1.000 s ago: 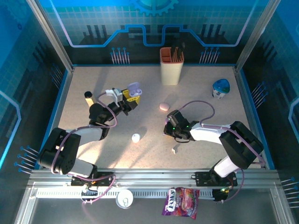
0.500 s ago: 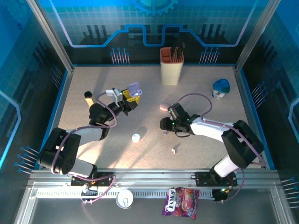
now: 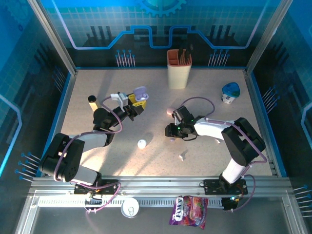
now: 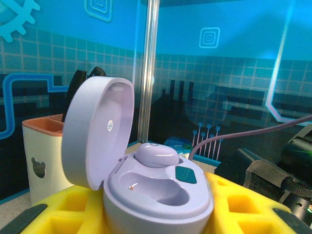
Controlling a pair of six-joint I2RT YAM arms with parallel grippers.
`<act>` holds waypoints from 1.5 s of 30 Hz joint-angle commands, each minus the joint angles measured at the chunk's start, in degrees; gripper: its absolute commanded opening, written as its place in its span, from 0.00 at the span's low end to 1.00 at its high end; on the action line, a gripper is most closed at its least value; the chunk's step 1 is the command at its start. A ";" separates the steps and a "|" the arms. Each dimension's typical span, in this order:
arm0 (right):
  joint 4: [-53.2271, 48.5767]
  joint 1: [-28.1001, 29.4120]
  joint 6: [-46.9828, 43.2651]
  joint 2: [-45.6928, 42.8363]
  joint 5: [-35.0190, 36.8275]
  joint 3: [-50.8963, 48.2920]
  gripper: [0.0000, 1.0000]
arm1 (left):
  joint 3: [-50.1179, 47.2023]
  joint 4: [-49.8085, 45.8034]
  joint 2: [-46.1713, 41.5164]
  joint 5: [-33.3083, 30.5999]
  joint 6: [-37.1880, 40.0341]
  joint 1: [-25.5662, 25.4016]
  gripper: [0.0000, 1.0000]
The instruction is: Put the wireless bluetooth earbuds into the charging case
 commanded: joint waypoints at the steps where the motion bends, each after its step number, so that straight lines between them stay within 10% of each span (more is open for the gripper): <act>1: -2.39 -0.20 -0.07 -0.79 -2.44 -2.06 0.44 | 0.75 1.74 0.94 1.37 -0.56 -0.16 0.25; 21: -3.75 3.67 3.78 -6.02 0.05 -5.65 0.45 | 0.26 1.75 1.61 0.61 0.86 -0.03 0.25; 30: -19.37 10.47 -3.85 -6.40 19.58 4.44 0.54 | 1.50 1.75 4.49 -2.02 2.43 3.95 0.26; 45: -53.31 26.16 -6.81 18.20 46.89 32.87 0.37 | 1.64 1.75 4.09 -1.78 0.47 10.83 0.26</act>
